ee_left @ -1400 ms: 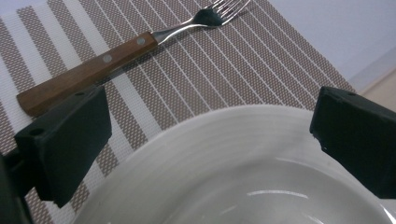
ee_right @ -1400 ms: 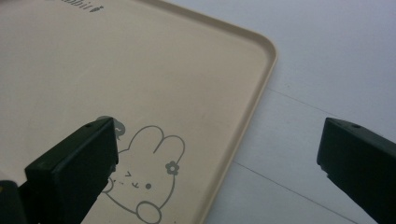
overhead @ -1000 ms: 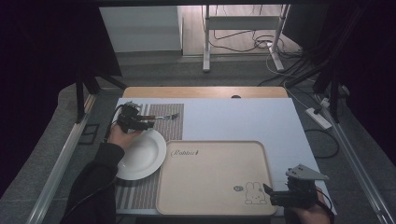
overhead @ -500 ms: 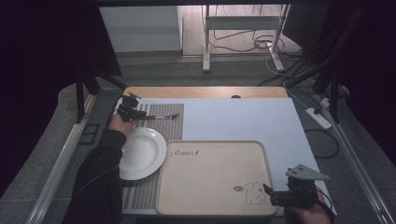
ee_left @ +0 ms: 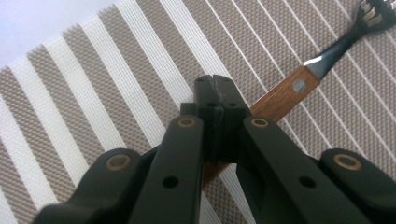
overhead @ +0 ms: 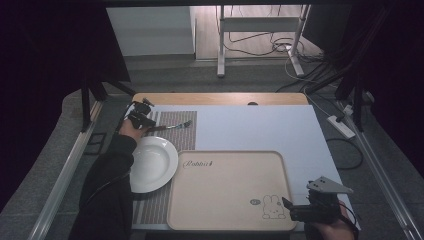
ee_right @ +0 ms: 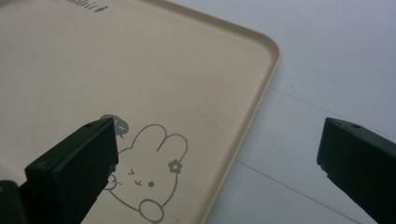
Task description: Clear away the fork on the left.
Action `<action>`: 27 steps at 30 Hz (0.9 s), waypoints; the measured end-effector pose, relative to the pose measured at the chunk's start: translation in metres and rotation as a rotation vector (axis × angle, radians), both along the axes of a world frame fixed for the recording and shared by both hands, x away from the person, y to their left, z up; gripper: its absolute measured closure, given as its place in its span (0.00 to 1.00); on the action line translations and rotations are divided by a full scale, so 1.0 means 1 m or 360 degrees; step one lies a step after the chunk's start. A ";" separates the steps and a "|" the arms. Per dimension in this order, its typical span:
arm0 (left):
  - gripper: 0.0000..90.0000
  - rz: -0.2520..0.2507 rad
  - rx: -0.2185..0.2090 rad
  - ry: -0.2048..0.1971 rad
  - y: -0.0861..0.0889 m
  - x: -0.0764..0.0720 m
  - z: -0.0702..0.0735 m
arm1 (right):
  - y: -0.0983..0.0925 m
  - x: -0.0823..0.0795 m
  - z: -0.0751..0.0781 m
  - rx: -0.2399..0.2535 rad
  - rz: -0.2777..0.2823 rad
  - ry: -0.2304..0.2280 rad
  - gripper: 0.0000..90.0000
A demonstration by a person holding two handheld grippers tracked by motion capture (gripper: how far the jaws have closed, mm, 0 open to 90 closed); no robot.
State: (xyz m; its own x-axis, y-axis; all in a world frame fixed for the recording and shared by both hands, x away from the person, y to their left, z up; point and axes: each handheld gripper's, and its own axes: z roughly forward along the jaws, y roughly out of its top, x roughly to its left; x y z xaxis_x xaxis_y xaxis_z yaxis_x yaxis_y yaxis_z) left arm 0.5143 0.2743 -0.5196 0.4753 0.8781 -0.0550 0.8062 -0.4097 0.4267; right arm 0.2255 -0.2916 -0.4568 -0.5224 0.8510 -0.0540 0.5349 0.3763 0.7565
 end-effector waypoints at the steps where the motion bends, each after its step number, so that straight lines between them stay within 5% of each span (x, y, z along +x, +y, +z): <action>1: 0.98 -0.0015 -0.0018 0.0014 0.001 -0.002 0.000 | 0.000 0.000 0.000 -0.0002 0.0000 0.0000 0.00; 12: 0.98 -0.0147 -0.0109 0.0080 0.005 -0.029 -0.001 | 0.002 0.001 0.000 -0.0017 0.0008 0.0003 0.00; 20: 0.98 -0.0194 -0.0138 0.0108 0.006 -0.031 0.000 | 0.002 0.001 0.000 -0.0019 0.0009 0.0004 0.00; 22: 0.97 -0.0166 -0.0133 0.0046 0.007 -0.031 0.004 | 0.002 0.001 0.000 -0.0017 0.0009 0.0005 0.00; 27: 0.74 -0.0150 -0.0207 -0.0045 0.008 -0.027 0.017 | 0.002 0.001 0.000 -0.0017 0.0010 0.0005 0.00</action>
State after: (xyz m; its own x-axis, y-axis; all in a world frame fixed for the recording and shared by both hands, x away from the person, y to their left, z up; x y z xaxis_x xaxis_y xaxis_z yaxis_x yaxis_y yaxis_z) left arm 0.4870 0.2818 -0.5028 0.5584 0.8157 -0.1509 0.7537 -0.4229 0.5031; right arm 0.2269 -0.2898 -0.4572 -0.5280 0.8471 -0.0611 0.5351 0.3876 0.7506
